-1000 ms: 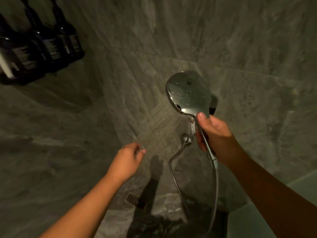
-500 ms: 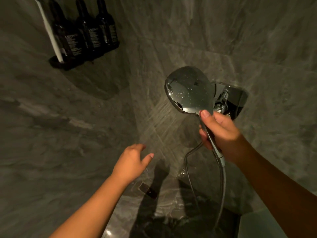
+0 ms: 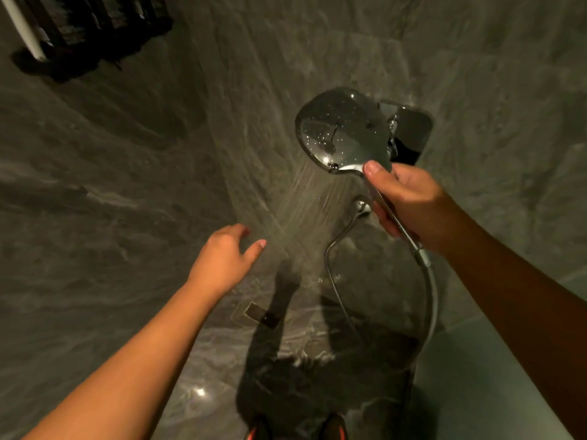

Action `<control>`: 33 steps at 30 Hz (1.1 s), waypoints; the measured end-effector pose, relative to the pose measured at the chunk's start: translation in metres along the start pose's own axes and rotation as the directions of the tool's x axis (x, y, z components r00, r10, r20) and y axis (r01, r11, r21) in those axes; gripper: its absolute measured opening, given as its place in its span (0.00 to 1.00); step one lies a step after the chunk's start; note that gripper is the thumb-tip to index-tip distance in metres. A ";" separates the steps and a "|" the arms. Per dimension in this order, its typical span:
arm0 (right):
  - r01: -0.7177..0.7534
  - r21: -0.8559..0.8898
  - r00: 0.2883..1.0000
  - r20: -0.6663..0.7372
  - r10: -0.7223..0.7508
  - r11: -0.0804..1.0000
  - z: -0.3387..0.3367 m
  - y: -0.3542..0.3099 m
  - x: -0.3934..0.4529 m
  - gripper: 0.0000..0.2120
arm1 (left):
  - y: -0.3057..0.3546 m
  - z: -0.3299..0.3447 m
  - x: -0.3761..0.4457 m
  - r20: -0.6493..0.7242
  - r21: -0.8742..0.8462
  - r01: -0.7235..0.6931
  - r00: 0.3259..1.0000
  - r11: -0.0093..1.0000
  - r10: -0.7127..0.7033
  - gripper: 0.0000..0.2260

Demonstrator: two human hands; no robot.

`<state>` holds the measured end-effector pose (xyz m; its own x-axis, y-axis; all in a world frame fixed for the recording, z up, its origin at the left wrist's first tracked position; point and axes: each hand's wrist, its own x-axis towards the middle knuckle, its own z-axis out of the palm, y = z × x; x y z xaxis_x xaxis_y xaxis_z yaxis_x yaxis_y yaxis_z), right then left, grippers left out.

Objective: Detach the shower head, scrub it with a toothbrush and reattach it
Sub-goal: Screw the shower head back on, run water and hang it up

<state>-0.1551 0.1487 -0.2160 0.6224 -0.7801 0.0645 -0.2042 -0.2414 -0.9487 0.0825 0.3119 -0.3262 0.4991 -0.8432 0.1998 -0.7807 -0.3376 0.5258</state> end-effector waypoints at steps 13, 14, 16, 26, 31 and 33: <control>0.130 0.164 0.913 -0.405 -0.053 0.978 -0.077 -0.029 0.002 0.20 | 0.071 0.030 0.036 0.029 -0.073 -0.174 0.984 0.982 0.176 0.17; 0.144 0.169 0.899 -0.434 -0.058 0.975 -0.084 -0.031 0.002 0.20 | 0.078 0.032 0.040 0.026 -0.082 -0.193 0.980 0.978 0.196 0.17; 0.149 0.183 0.877 -0.478 -0.045 0.972 -0.098 -0.033 0.001 0.21 | 0.092 0.036 0.046 0.017 -0.099 -0.220 0.975 0.970 0.223 0.17; 0.178 0.180 0.879 -0.471 -0.075 0.967 -0.123 -0.022 -0.012 0.21 | 0.140 0.059 0.061 0.018 -0.186 -0.272 0.960 0.944 0.280 0.16; 0.180 0.142 0.903 -0.417 -0.106 0.973 -0.123 -0.019 -0.011 0.31 | 0.150 0.071 0.066 0.040 -0.200 -0.265 0.960 0.943 0.278 0.16; 0.189 0.109 0.888 -0.444 -0.123 0.976 -0.125 -0.018 -0.008 0.32 | 0.152 0.076 0.070 0.045 -0.210 -0.251 0.963 0.945 0.266 0.15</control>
<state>-0.2513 0.0874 -0.1603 0.2424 -0.9189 0.3111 0.0007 -0.3205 -0.9472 -0.0295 0.1694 -0.2954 0.2563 -0.9204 0.2951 -0.7842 -0.0196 0.6202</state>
